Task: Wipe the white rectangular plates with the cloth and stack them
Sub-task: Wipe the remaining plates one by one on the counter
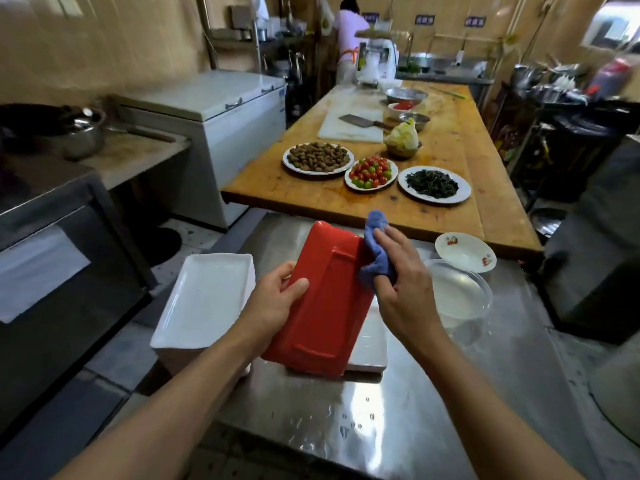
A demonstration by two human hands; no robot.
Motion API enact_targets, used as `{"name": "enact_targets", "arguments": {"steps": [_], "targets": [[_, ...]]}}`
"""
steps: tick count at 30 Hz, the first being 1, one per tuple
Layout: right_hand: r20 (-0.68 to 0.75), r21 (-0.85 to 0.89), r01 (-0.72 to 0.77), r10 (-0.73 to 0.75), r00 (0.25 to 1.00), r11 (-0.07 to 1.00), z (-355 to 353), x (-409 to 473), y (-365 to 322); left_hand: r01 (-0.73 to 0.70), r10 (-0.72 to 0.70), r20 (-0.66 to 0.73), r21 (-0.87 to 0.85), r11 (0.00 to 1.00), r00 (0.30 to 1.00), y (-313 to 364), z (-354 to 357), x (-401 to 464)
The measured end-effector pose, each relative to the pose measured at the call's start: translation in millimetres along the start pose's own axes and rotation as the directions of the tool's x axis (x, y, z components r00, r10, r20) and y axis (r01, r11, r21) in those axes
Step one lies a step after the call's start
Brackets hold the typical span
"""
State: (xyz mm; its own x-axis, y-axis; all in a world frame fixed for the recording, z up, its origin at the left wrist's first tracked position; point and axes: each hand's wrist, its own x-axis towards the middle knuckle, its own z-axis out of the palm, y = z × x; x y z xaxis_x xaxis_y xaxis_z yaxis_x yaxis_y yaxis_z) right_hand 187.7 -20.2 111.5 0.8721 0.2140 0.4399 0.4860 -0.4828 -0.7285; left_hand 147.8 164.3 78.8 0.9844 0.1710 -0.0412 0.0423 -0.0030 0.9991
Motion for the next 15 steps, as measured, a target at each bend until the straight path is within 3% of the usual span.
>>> {"name": "enact_targets", "arguments": {"steps": [4, 8, 15], "targets": [[0.245, -0.050, 0.143, -0.127, 0.961, 0.988, 15.5, 8.9, -28.4, -0.031, 0.032, 0.009, -0.134, 0.991, 0.999, 8.8, -8.6, -8.1], [0.183, -0.105, 0.251, -0.229, 0.956, 0.962, 19.8, 18.1, -38.3, -0.024, 0.024, 0.000, -0.174, 0.984, 1.000, 12.5, -16.3, -14.1], [0.210, -0.432, 0.384, -0.323, 0.923, 0.816, 23.9, 31.2, -42.2, -0.030, 0.037, 0.021, -0.274, 0.961, 0.999, 26.7, -10.4, -21.4]]}}
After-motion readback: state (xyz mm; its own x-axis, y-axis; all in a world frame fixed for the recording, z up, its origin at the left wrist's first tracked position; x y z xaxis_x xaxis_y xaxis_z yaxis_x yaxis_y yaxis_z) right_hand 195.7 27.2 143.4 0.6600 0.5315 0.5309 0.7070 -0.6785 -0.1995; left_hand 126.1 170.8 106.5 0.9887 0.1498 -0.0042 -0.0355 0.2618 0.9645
